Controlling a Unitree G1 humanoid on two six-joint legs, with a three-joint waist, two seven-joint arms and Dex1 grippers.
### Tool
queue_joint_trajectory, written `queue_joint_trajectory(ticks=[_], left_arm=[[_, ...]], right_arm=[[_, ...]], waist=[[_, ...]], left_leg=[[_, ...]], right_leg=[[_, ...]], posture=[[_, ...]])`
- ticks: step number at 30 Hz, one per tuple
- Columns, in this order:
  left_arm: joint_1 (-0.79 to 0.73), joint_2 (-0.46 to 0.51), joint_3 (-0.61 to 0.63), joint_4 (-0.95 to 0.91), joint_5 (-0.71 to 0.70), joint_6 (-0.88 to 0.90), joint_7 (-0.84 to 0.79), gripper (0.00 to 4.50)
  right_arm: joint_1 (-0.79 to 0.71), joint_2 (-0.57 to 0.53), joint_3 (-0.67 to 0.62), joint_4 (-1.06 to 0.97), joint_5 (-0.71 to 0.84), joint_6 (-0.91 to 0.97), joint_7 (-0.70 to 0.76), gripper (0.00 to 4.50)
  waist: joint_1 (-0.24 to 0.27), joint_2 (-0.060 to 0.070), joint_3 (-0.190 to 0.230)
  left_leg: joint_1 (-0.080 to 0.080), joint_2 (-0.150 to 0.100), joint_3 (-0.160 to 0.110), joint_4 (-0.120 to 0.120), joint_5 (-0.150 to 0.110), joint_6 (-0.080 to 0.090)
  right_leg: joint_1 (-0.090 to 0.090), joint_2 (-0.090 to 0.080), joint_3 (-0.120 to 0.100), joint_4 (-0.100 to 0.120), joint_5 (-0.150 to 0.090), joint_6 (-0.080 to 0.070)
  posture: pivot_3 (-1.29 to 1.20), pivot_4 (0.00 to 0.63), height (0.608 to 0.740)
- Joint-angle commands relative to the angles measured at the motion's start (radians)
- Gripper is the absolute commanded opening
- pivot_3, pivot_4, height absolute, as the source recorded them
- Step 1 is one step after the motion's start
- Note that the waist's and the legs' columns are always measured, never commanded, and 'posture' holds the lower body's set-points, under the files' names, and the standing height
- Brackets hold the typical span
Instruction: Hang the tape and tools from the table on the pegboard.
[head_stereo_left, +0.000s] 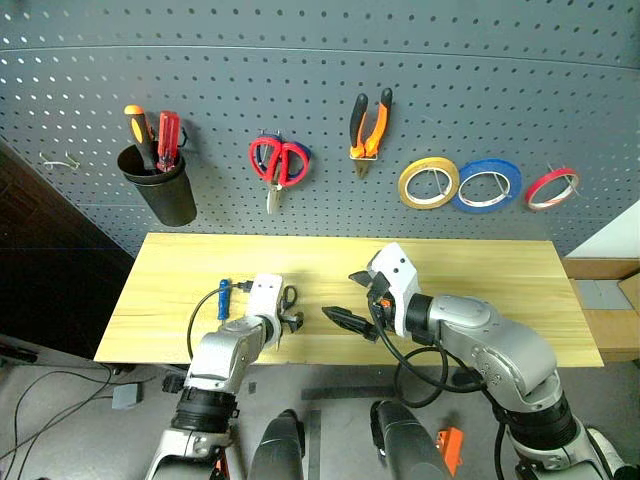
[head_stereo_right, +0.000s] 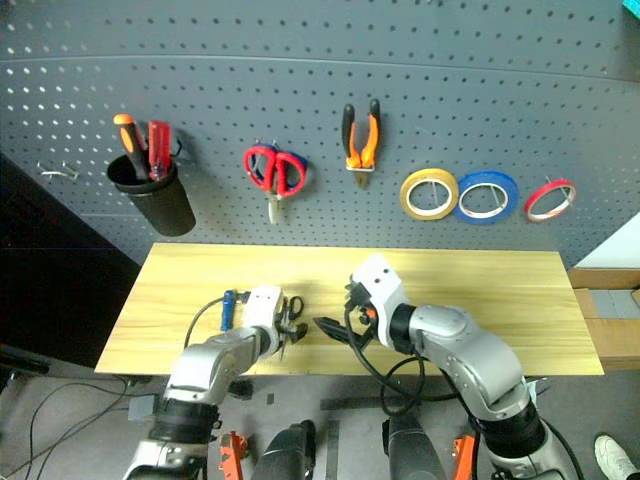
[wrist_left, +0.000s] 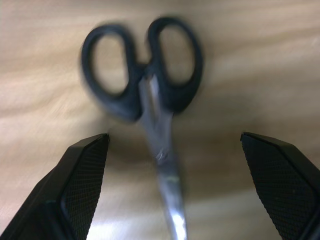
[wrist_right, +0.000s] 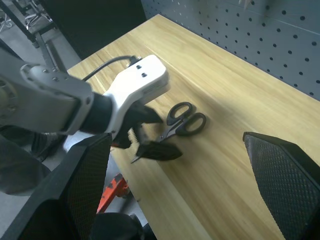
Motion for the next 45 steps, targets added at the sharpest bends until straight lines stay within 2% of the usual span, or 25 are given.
queue_joint_trajectory(ticks=[1,4,5,7,14,18,25,33,39,45], left_arm=[[0.015,-0.020,0.008,0.088,0.025,0.015,0.020,4.46],[0.016,-0.029,0.014,0.107,0.035,0.017,0.026,4.46],[0.018,-0.034,0.018,0.107,0.036,0.021,0.028,4.08],[0.023,-0.041,0.023,0.104,0.042,0.028,0.031,3.68],[0.044,-0.039,-0.004,0.091,0.067,0.032,0.015,1.54],[0.050,-0.054,0.038,0.088,0.056,0.009,0.018,0.36],[0.095,-0.056,0.101,-0.066,0.025,-0.004,-0.019,0.33],[0.267,0.121,0.028,-0.466,0.109,-0.431,-0.149,0.29],[0.311,0.147,0.046,-0.607,0.156,-0.581,-0.134,0.29],[0.262,0.145,0.062,-0.647,0.178,-0.638,-0.122,0.29]], right_arm=[[-0.010,0.006,-0.029,-0.039,0.034,0.010,-0.005,4.50],[-0.018,0.011,-0.048,-0.031,0.051,0.023,-0.014,4.50],[-0.021,0.017,-0.059,-0.027,0.060,0.031,-0.019,4.50],[-0.028,0.033,-0.082,-0.021,0.079,0.051,-0.031,4.50],[-0.048,0.066,-0.122,-0.003,0.121,0.103,-0.062,4.50],[-0.052,0.064,-0.122,-0.002,0.124,0.106,-0.075,4.50],[-0.044,0.024,-0.080,-0.025,0.081,0.024,-0.073,4.50],[-0.043,-0.013,-0.057,-0.044,-0.034,-0.239,-0.072,4.50],[-0.057,0.010,-0.088,-0.033,-0.011,-0.304,-0.059,4.50],[-0.092,0.028,-0.094,0.011,-0.035,-0.333,-0.073,4.50]], waist=[[-0.001,0.000,0.000],[-0.004,0.000,-0.001],[-0.005,0.000,-0.002],[-0.008,0.000,-0.003],[-0.010,0.002,-0.005],[-0.010,0.003,-0.005],[-0.013,0.003,-0.005],[-0.022,0.000,-0.003],[-0.020,0.000,-0.003],[-0.018,-0.001,-0.003]], left_leg=[[0.001,0.000,0.000,0.000,0.000,0.000],[0.003,0.000,0.000,0.001,0.000,0.000],[0.004,0.000,0.000,0.001,0.000,0.000],[0.004,0.000,0.000,0.001,0.000,0.000],[0.004,0.000,0.000,0.000,0.000,0.000],[0.004,0.000,0.000,0.000,0.000,0.000],[0.003,0.000,0.000,0.000,0.000,0.000],[-0.001,0.001,0.001,-0.003,0.000,0.000],[-0.002,0.002,0.002,-0.004,-0.001,-0.001],[-0.003,0.002,0.001,-0.004,-0.001,-0.001]], right_leg=[[0.001,0.000,0.000,0.000,0.000,0.000],[0.003,0.000,0.000,0.000,0.000,0.000],[0.004,0.000,0.000,0.000,0.000,0.000],[0.004,0.000,0.000,0.000,0.000,0.001],[0.004,0.000,0.000,0.000,0.000,0.001],[0.004,0.000,0.000,0.000,0.000,0.001],[0.003,0.000,0.000,-0.001,0.000,0.001],[-0.001,0.000,0.000,-0.003,0.000,0.001],[0.001,0.000,0.000,-0.011,0.001,0.001],[0.000,0.000,0.000,-0.011,0.001,0.001]], posture=[[-0.12,0.262,0.740],[-0.13,0.256,0.740],[-0.13,0.256,0.740],[-0.13,0.255,0.740],[-0.13,0.252,0.740],[-0.14,0.252,0.740],[-0.14,0.254,0.740],[-0.14,0.256,0.740],[-0.13,0.253,0.740],[-0.13,0.251,0.740]])
